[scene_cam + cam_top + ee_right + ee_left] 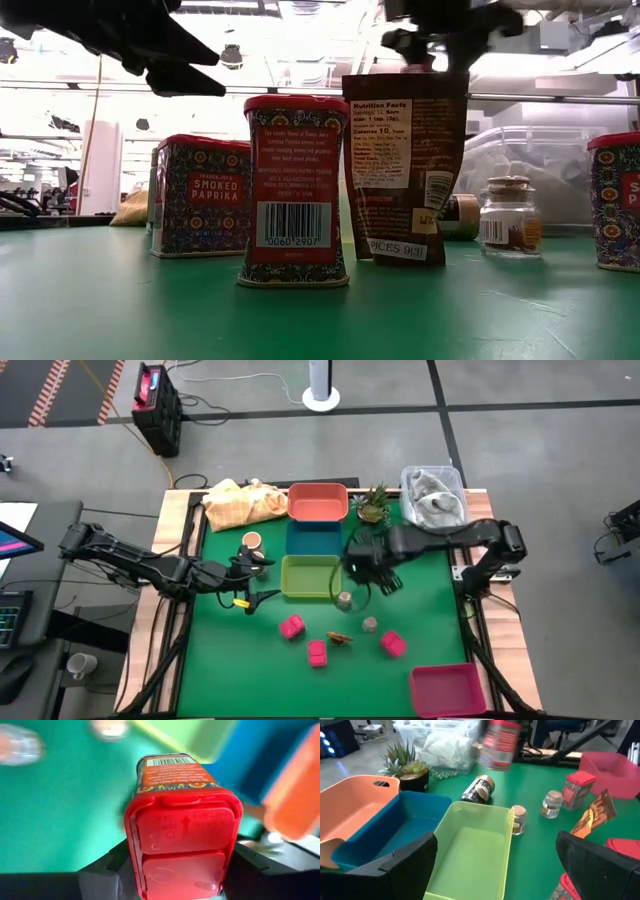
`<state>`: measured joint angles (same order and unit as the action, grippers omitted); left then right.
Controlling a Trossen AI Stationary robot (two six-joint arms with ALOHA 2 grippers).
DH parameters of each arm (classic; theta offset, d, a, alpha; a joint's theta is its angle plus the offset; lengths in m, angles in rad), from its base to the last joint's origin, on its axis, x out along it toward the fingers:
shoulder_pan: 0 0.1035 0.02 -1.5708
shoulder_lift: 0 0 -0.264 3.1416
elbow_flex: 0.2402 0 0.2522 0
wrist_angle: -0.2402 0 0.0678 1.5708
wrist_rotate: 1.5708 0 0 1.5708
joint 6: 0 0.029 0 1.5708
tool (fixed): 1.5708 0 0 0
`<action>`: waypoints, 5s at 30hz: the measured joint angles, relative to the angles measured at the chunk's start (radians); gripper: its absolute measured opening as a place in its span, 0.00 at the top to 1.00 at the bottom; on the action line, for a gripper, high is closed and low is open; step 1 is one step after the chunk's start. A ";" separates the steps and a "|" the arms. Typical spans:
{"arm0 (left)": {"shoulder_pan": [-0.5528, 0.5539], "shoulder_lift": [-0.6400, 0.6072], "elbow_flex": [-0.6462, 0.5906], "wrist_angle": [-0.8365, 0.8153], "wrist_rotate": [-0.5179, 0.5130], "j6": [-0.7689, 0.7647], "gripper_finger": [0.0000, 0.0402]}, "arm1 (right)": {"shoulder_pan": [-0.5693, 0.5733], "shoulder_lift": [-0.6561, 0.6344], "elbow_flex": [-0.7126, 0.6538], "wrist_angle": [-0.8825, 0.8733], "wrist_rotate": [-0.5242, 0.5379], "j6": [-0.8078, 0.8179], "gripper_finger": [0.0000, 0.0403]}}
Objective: Sort spices by type
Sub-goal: Put the red seasoning can into the blue bin
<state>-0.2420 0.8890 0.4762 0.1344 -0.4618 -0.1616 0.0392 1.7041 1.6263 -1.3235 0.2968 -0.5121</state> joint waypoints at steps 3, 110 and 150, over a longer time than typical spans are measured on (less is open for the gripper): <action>0.000 0.001 -0.003 -0.011 0.000 -0.019 0.03 | -0.052 0.052 0.054 0.033 0.028 -0.099 0.42; -0.173 -0.259 -0.003 -0.304 -0.235 -0.186 0.03 | 0.163 0.542 0.531 0.412 -0.315 0.148 0.24; -0.174 -0.262 -0.003 -0.331 -0.235 -0.191 0.03 | 0.154 0.586 0.330 0.634 -0.408 0.070 0.19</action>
<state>-0.4156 0.6273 0.4732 -0.1963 -0.6964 -0.3530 0.1935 2.2904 1.9561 -0.6897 -0.1112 -0.4422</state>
